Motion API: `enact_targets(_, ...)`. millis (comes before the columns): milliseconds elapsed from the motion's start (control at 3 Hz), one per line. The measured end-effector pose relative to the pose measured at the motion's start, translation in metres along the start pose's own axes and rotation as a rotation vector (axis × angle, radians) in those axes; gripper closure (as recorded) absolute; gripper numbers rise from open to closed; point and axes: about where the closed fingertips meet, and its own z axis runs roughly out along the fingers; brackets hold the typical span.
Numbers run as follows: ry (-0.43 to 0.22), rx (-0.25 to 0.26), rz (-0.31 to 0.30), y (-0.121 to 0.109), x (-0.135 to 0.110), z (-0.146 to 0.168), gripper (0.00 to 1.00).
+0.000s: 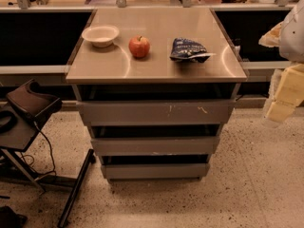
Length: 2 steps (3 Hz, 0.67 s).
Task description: Open middle drawer
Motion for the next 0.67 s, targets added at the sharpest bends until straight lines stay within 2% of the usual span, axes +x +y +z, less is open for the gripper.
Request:
enact_targets(333, 0.0, 0.0, 0.0, 0.0, 0.0, 0.0, 0.0)
enact_targets(667, 0.023, -0.036, -0.016, 0.013, 0.004, 0.016, 0.0)
